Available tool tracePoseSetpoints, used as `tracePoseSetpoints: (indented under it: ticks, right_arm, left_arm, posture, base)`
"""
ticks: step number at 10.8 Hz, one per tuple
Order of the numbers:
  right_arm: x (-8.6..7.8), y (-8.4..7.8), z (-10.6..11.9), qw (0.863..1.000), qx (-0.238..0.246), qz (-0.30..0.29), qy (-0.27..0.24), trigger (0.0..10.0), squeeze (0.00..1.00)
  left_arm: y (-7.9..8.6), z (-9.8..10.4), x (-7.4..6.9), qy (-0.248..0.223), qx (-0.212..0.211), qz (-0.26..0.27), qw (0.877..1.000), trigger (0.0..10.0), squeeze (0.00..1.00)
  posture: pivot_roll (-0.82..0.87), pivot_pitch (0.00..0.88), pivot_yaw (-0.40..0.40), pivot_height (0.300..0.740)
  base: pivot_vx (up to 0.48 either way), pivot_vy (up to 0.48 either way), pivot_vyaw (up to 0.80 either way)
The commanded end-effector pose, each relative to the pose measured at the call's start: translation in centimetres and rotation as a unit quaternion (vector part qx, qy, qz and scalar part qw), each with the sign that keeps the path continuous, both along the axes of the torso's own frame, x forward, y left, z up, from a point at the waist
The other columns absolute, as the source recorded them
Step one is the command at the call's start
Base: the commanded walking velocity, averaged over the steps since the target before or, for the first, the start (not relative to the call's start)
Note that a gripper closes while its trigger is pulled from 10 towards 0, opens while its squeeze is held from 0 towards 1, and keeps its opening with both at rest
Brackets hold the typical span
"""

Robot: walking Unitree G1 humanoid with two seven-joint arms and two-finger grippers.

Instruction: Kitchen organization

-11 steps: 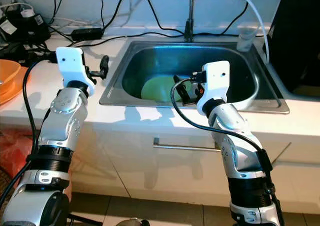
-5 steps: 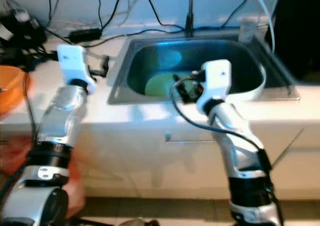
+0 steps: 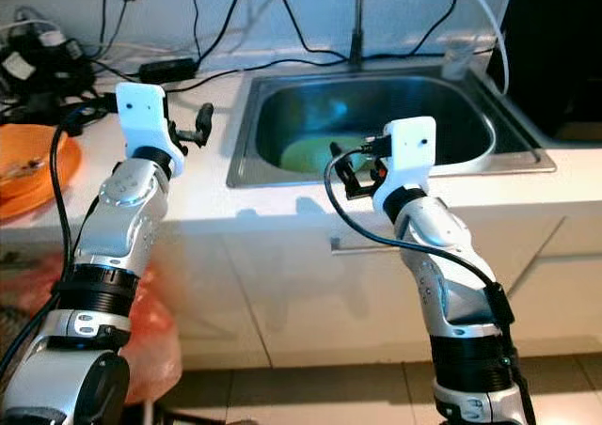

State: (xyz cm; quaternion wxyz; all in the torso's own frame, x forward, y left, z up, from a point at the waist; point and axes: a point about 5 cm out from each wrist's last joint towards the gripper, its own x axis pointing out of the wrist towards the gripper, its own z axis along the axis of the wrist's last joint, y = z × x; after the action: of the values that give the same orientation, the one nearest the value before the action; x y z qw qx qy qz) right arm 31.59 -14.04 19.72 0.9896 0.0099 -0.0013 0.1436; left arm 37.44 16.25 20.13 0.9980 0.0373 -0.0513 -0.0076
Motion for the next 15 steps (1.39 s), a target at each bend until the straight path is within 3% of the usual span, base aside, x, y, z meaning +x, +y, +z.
tracePoseSetpoints:
  ticks: [1,8,13,15]
  right_arm:
    - [0.0,-0.1,0.3,1.000,-0.004,-0.004,-0.008,10.0,0.00]
    - [-0.1,0.4,0.5,1.000,-0.006,0.022,-0.009,10.0,0.00]
    - [-0.1,1.5,0.4,0.999,0.004,0.039,-0.009,10.0,0.00]
    - [0.0,1.3,0.5,1.000,0.008,0.029,-0.008,10.0,0.00]
  left_arm:
    - [0.1,0.1,0.2,0.004,0.001,0.004,1.000,10.0,0.00]
    - [1.0,-1.4,-0.1,0.027,0.001,0.034,0.999,10.0,0.00]
    - [1.3,-1.7,0.0,0.038,-0.016,0.042,0.998,10.0,0.00]
    - [1.5,-1.8,0.1,0.046,-0.046,0.048,0.997,10.0,0.00]
  posture:
    - [-0.02,0.000,0.098,0.740]
    - [0.00,0.000,0.086,0.740]
    - [0.00,0.000,0.093,0.740]
    - [0.00,0.000,0.095,0.740]
  base:
    - [0.000,0.000,0.00]
    - [0.000,0.000,0.32]
    - [0.000,0.000,0.64]
    - [0.000,0.000,0.00]
